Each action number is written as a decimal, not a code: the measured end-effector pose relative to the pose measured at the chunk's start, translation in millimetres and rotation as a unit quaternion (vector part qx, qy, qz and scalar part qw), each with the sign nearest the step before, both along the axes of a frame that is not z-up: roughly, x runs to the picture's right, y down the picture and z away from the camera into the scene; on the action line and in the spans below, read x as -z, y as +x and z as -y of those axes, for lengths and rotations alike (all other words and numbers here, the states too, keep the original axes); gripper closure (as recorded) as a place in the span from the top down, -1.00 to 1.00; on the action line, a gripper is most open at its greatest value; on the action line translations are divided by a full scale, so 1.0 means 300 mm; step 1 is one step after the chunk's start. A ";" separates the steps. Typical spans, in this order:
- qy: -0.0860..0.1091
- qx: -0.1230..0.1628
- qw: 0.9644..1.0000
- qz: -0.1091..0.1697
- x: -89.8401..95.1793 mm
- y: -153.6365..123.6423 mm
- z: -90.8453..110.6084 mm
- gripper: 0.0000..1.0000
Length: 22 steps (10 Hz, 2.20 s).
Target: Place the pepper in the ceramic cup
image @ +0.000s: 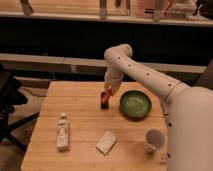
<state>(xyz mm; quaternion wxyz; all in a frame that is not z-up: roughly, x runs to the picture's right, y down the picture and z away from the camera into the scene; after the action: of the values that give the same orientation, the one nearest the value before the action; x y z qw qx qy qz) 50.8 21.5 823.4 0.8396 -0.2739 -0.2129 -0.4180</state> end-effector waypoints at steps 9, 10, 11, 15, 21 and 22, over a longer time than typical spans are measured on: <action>-0.010 -0.028 1.000 -0.011 0.061 0.182 -0.038 -0.91; -0.010 -0.029 0.999 -0.009 0.077 0.186 -0.052 -0.91; -0.012 -0.032 0.999 -0.011 0.087 0.210 -0.066 -0.91; -0.014 -0.043 0.999 -0.015 0.120 0.282 -0.106 -0.91; -0.017 -0.062 0.998 -0.022 0.184 0.380 -0.163 -0.91; -0.019 -0.066 0.997 -0.024 0.197 0.393 -0.176 -0.91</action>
<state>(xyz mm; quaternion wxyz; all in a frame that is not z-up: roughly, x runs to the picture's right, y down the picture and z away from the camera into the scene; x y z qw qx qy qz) 168.6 74.3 764.3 0.8648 -0.2848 -0.2182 -0.3513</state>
